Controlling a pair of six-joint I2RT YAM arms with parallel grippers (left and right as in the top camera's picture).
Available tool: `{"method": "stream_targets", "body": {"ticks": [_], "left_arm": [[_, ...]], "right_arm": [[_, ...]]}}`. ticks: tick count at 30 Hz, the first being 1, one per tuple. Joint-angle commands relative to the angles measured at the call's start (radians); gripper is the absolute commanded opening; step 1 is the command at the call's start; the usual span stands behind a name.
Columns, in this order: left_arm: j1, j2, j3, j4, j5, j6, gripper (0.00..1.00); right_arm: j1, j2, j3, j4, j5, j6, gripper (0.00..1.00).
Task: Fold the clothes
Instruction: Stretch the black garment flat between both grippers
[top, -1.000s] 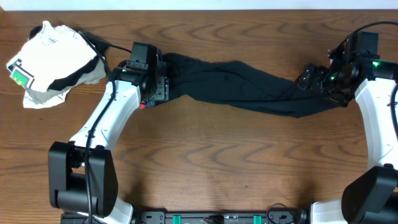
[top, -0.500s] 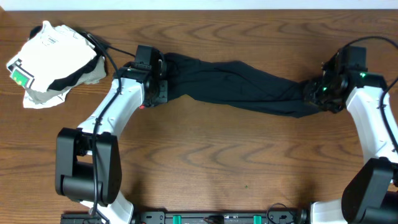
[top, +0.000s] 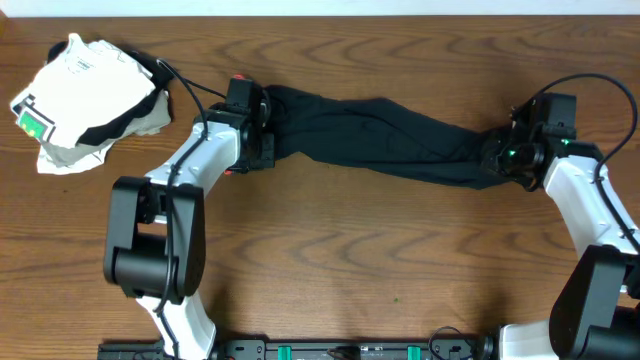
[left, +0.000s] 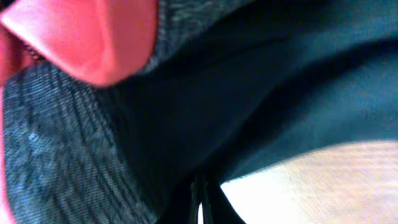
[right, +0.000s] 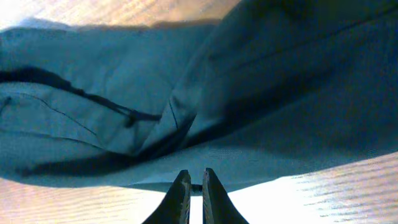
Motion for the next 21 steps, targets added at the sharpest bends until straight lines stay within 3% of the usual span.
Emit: {"method": "stream_targets", "body": {"ticks": [1,10,17,21], "left_arm": [[0.021,0.038,-0.006,0.006,-0.004,-0.004,0.06],[0.092,0.077,-0.007,-0.014,-0.005,-0.004,0.05],[0.161,0.077,-0.007,-0.046,-0.005,-0.003,0.06],[0.189,0.077,-0.007,-0.055,-0.005,0.001,0.06]], "right_arm": [[0.006,0.0,-0.017,0.008,0.003,0.003,0.06],[0.002,0.05,-0.041,0.057,0.1,0.005,0.1],[-0.021,0.198,-0.041,0.124,0.102,0.015,0.01],[-0.051,0.229,-0.041,0.133,0.105,0.023,0.01]]}}
